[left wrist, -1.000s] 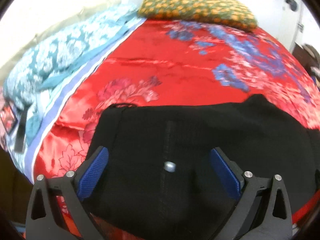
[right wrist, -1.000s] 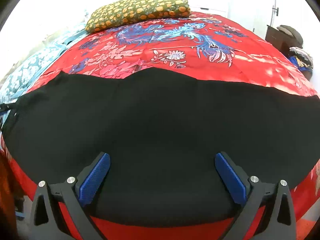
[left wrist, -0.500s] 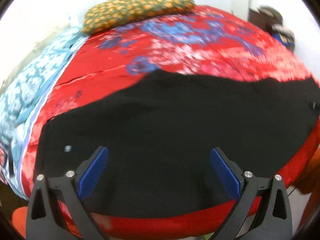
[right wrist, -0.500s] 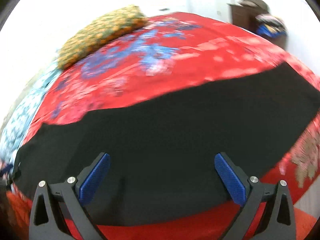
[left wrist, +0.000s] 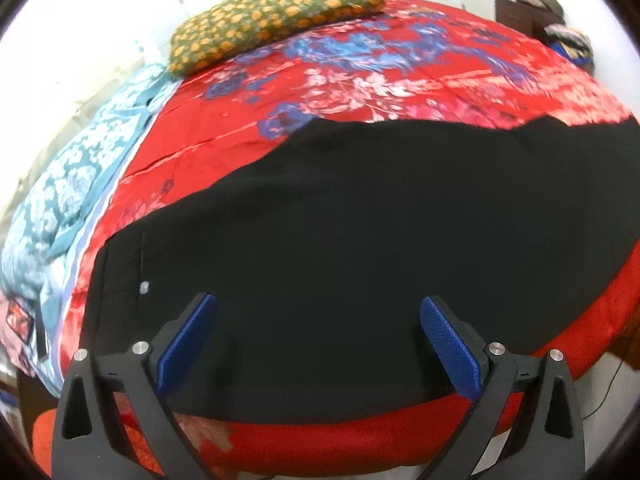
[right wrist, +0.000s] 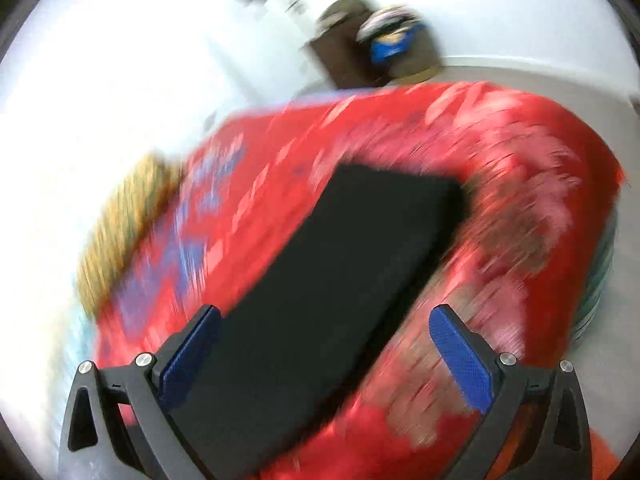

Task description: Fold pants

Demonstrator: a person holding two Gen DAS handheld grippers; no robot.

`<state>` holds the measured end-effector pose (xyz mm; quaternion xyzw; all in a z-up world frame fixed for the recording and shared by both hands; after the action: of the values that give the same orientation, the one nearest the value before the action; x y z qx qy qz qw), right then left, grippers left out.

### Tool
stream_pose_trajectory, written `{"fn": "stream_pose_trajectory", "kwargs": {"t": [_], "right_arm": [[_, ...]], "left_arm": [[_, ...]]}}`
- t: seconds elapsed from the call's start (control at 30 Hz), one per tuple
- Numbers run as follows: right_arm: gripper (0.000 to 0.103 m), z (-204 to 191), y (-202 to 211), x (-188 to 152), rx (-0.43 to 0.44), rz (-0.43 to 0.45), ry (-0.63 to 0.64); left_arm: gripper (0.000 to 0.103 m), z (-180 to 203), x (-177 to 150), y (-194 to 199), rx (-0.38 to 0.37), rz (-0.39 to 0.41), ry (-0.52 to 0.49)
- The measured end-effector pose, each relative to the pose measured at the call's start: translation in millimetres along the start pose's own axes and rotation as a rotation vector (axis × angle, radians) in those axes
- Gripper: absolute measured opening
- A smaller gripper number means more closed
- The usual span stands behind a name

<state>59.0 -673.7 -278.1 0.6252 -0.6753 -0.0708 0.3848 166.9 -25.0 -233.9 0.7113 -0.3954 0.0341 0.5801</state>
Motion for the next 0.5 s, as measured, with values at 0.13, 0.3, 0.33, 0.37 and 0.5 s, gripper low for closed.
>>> {"fn": "stream_pose_trajectory", "kwargs": {"t": [0.13, 0.3, 0.33, 0.37, 0.5], "right_arm": [[0.103, 16, 3, 72, 0.076, 0.022, -0.019], [0.102, 30, -22, 95, 0.183, -0.194, 0.001], [0.102, 30, -26, 97, 0.207, -0.220, -0.002], [0.101, 30, -27, 101, 0.221, -0.229, 0.008], [0.097, 15, -44, 107, 0.221, -0.290, 0.074]], "left_arm": [[0.102, -6, -3, -1, 0.006, -0.004, 0.023], [0.102, -5, -3, -5, 0.012, -0.019, 0.039], [0.102, -5, -2, -5, 0.013, -0.020, 0.039], [0.102, -5, -2, -6, 0.016, -0.022, 0.036], [0.102, 0, -3, -12, 0.030, -0.043, 0.006]]}}
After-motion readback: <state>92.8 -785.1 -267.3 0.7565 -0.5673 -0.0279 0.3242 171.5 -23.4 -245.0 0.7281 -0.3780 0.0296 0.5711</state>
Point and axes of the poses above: each gripper's, at about its wrist camera, not at the fingertips, and y roughly against the way its jaws point, z to its right, x to its top, the point moved 6 cm from there along -y, roughly the way its jaws point, and after that the axes turned 11 degrees about -y, right-handed, at the moved point
